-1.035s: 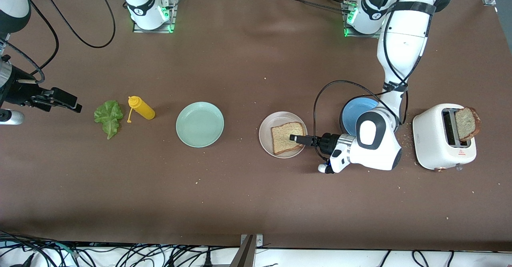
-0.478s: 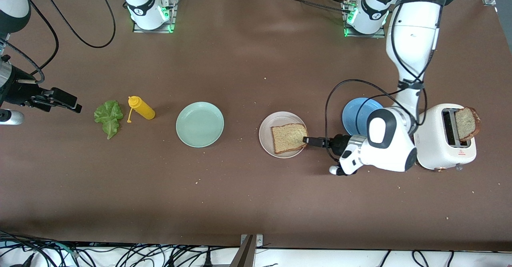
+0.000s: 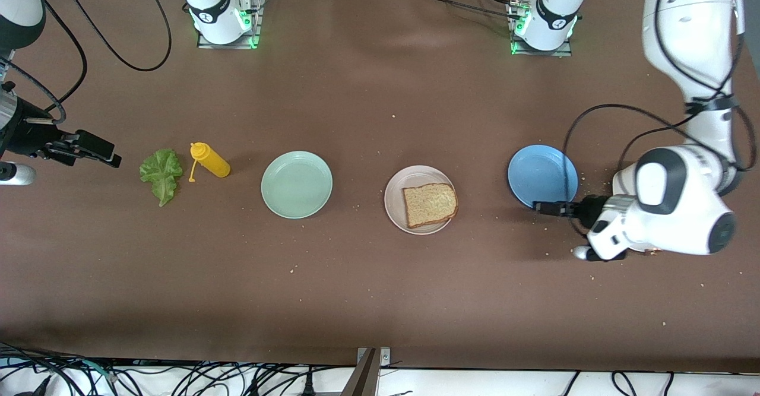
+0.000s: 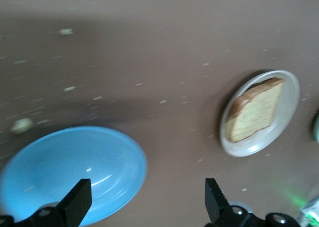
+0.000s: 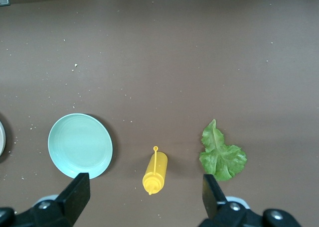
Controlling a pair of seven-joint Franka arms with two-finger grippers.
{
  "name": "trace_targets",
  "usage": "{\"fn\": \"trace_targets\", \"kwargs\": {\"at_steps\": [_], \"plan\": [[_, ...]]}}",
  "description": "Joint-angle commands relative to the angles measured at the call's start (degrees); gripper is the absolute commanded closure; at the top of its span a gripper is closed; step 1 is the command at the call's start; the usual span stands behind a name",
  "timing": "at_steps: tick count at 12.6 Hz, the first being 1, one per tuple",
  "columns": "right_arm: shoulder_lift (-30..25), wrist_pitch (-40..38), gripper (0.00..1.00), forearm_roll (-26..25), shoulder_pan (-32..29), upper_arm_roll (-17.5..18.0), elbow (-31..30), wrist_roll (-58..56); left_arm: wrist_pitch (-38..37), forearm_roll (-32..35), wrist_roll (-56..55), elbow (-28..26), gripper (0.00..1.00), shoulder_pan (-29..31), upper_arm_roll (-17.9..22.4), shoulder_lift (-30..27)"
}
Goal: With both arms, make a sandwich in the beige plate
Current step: 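Withdraw the left gripper back to the toaster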
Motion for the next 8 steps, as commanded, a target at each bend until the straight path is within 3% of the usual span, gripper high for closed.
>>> {"fn": "trace_targets", "kwargs": {"at_steps": [1,4,8], "plan": [[-0.4,0.4,0.00,1.0,-0.2,0.0,-0.3,0.2,-2.9,11.7,-0.6,-0.7,0.00,0.8,-0.5,-4.8],[-0.4,0.6,0.00,1.0,-0.2,0.1,-0.3,0.2,-5.9,19.8,-0.6,-0.4,0.01,1.7,-0.4,-9.1],[0.5,1.1,0.00,1.2,0.0,0.1,-0.5,0.2,-10.2,24.5,-0.6,-0.3,0.00,2.1,0.5,-14.3]]}}
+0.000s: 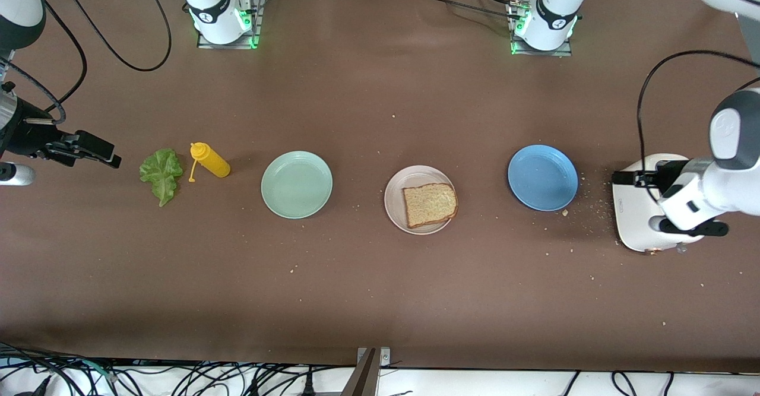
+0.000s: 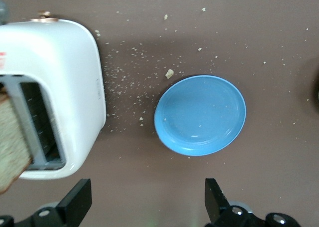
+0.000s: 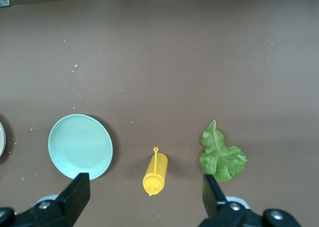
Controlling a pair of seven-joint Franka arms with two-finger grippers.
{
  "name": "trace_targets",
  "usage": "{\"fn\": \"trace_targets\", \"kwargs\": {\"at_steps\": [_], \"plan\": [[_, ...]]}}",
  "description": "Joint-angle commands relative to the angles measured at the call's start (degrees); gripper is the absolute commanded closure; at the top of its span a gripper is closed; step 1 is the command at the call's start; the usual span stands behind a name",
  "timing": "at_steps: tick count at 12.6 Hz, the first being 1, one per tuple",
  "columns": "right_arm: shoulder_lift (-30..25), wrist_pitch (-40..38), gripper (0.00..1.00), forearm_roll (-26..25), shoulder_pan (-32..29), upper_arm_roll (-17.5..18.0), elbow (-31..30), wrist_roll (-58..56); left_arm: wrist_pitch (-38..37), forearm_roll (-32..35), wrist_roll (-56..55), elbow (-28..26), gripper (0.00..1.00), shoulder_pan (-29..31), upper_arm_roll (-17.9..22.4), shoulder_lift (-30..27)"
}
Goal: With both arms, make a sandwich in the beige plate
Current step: 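Withdraw the left gripper back to the toaster, then reach the right gripper toward the yellow mustard bottle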
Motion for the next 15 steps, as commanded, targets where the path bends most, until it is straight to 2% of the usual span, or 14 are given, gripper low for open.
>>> {"fn": "trace_targets", "kwargs": {"at_steps": [1,4,6,8,10,13,15], "plan": [[0.7,2.2,0.00,1.2,0.1,0.2,-0.9,0.2,-2.8,2.4,-0.6,-0.6,0.00,0.2,0.6,-2.8],[2.5,3.3,0.00,4.6,0.1,0.4,-1.4,-1.1,-5.3,2.4,-0.6,1.6,0.00,0.3,0.9,-2.9],[3.4,4.7,0.00,7.4,0.0,0.3,-2.6,-8.0,-5.8,2.1,-0.8,2.0,0.00,0.2,0.7,-4.0],[3.8,5.7,0.00,12.2,-0.2,-0.2,-4.8,-18.3,-5.8,2.2,-0.8,2.1,0.00,0.0,0.6,-4.0],[3.5,5.6,0.00,14.4,-0.3,-2.0,-6.9,-30.2,-5.7,2.4,-0.6,4.0,0.00,-0.4,0.6,-4.0],[3.4,4.3,0.00,23.3,-0.5,-7.6,-10.9,-55.2,-5.6,2.5,-0.5,4.4,0.00,-0.7,0.5,-3.6],[3.4,3.2,0.00,27.1,-0.5,-10.8,-14.1,-69.8,-5.3,2.4,-0.6,4.5,0.00,-0.7,0.6,-3.6]]}}
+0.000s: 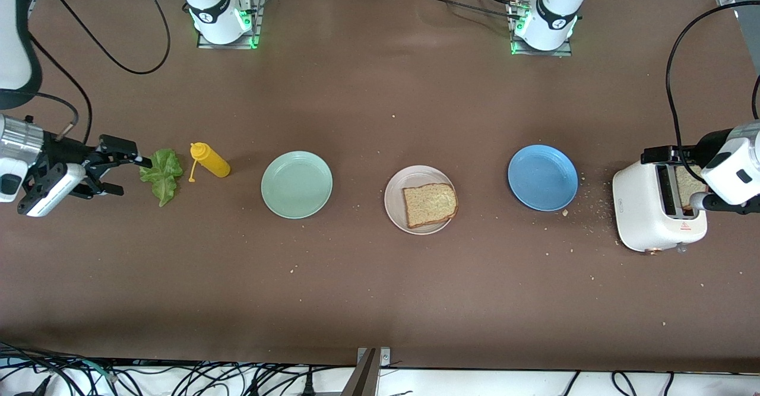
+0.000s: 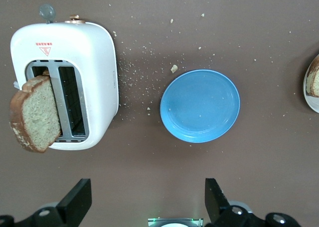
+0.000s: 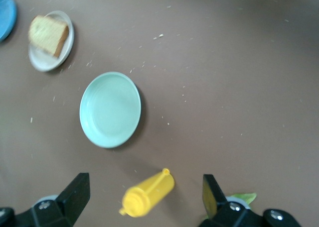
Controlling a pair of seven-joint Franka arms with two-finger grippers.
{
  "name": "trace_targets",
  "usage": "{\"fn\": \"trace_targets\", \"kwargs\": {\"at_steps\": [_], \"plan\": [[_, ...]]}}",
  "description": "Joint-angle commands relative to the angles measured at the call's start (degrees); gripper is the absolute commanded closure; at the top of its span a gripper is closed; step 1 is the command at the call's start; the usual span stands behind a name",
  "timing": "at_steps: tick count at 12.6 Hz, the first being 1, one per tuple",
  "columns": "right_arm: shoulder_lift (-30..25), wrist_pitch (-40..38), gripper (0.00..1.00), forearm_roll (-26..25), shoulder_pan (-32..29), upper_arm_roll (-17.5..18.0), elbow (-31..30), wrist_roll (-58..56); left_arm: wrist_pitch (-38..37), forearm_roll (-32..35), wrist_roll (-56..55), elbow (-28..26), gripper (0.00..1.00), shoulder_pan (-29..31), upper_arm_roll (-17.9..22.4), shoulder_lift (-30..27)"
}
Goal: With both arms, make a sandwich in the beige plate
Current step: 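Reach the right gripper toward the yellow mustard bottle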
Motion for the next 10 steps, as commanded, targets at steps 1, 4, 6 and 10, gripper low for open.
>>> {"fn": "trace_targets", "kwargs": {"at_steps": [1,4,6,10], "plan": [[-1.3,-0.6,0.00,6.2,-0.1,-3.7,-6.3,-18.7,-0.6,1.7,-0.2,0.9,0.00,-0.1,-0.2,0.0],[-1.3,-0.7,0.00,13.4,-0.1,-8.2,-14.0,-37.2,-0.5,1.6,-0.1,1.2,0.00,0.3,-0.1,0.1],[-1.1,-0.7,0.00,16.3,-0.1,-10.5,-17.8,-47.0,-0.5,1.6,-0.4,1.2,0.00,-0.2,-0.1,0.2],[0.7,-3.8,0.00,20.0,-1.5,-13.4,-20.7,-63.3,-0.5,1.6,-0.3,1.2,0.00,0.3,-0.1,0.2]]}}
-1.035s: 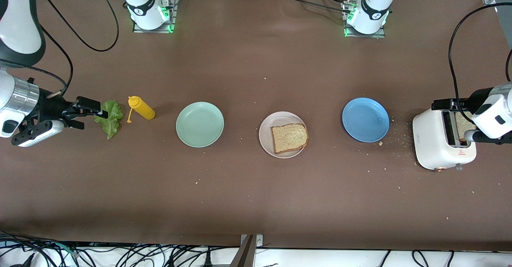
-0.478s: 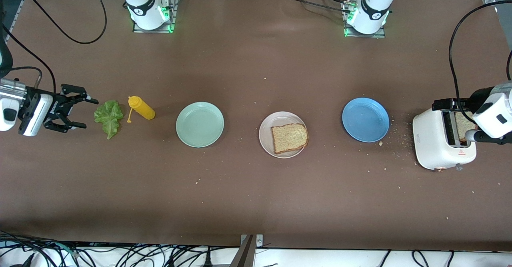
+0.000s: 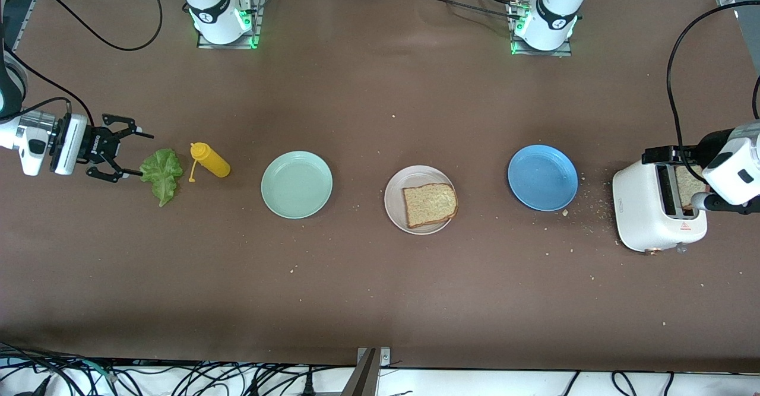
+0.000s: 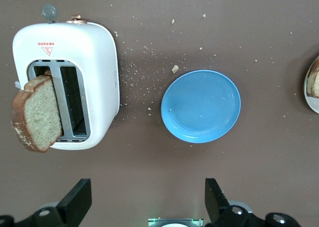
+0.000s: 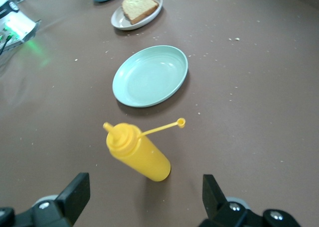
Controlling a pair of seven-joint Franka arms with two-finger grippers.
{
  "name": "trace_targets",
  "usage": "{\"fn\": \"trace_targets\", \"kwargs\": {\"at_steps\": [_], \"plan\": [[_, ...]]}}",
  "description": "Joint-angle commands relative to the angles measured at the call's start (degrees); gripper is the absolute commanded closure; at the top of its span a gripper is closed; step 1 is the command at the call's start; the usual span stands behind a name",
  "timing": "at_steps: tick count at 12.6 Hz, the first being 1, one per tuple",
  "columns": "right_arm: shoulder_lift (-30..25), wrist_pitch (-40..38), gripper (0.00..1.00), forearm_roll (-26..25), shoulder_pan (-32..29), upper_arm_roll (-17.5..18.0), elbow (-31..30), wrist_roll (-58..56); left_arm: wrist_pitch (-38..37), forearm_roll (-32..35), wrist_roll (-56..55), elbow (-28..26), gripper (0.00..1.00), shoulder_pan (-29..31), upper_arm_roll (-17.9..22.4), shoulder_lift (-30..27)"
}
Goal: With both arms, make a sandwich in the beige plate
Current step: 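Reach the right gripper toward the yellow mustard bottle, then grasp the yellow mustard bottle with the right gripper and lift it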
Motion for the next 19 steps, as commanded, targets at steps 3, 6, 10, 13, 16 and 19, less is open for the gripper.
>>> {"fn": "trace_targets", "kwargs": {"at_steps": [3,6,10,13,16,19], "plan": [[5.9,-5.2,0.00,9.4,-3.0,-0.8,-3.2,-18.0,-0.5,1.6,-0.5,1.1,0.00,-0.1,-0.3,0.3],[11.5,-7.1,0.00,14.7,-3.8,-0.8,-3.1,-22.8,-0.5,1.6,-0.5,1.1,0.00,-0.1,-0.3,0.3],[16.6,-9.0,0.00,20.1,-3.7,-0.6,-3.0,-28.7,-0.5,1.5,-0.5,1.0,0.00,-0.3,-0.3,0.3],[20.5,-12.2,0.00,25.2,-3.2,0.5,-2.3,-30.2,-0.5,1.5,-0.6,1.0,0.00,-0.3,-0.3,0.3],[21.4,-12.1,0.00,28.3,-3.1,2.7,-1.9,-30.6,-0.5,1.6,-0.6,1.0,0.00,-0.4,-0.3,0.3],[22.4,-11.9,0.01,30.9,-3.1,5.3,-1.8,-31.1,-0.5,1.6,-0.6,1.0,0.00,-0.2,-0.3,0.3]]}}
